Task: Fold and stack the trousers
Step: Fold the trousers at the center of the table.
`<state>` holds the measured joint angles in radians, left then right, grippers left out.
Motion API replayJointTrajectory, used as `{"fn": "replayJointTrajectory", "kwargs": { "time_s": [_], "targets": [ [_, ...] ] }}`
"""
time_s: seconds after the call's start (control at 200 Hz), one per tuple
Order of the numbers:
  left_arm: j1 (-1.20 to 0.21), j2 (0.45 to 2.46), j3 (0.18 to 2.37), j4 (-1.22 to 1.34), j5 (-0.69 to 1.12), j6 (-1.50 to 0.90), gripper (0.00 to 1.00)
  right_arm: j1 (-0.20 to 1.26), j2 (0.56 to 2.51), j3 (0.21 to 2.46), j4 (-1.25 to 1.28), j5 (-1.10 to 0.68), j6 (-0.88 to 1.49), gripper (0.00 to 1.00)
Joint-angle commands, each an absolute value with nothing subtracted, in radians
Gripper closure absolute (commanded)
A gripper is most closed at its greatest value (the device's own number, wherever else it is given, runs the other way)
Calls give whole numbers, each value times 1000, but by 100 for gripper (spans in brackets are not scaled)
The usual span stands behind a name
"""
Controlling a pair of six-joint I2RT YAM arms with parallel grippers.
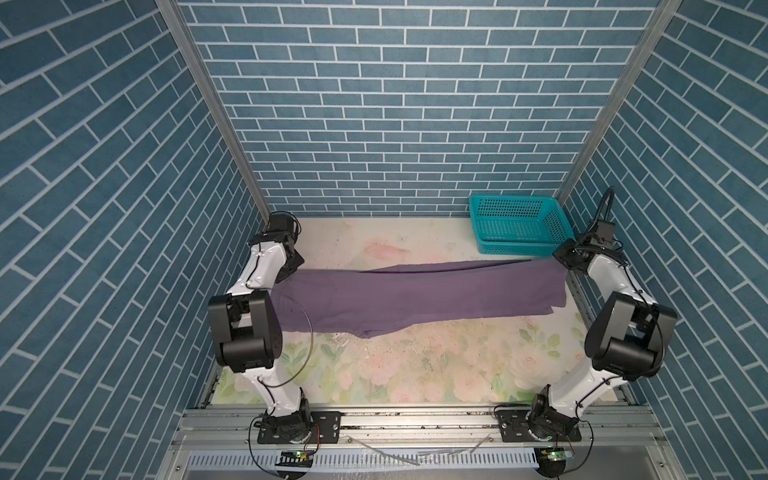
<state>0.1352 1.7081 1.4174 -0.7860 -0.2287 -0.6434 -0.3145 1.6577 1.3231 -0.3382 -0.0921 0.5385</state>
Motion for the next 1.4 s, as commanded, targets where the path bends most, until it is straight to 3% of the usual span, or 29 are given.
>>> {"fn": "replayJointTrajectory", "kwargs": {
  "time_s": [0.0, 0.305, 0.545, 0.82, 1.395],
  "targets": [
    [148, 1589, 1354, -863, -279, -632, 100, -322, 1542, 1258, -357, -29, 593, 100],
    [165, 1237, 1159, -989, -327, -628, 100, -323, 1290, 1121, -377, -33, 620, 100],
    [202, 1153, 1058, -1032, -344, -624, 100, -322, 1268, 1092, -379, -63, 623, 100],
    [266, 1299, 1054, -924, -315, -604, 100, -322, 1326, 1128, -365, -36, 624, 100],
    [270, 1755, 1345, -843, -303, -604, 100, -229, 1542, 1224, -311, -17, 641, 100]
  ]
}}
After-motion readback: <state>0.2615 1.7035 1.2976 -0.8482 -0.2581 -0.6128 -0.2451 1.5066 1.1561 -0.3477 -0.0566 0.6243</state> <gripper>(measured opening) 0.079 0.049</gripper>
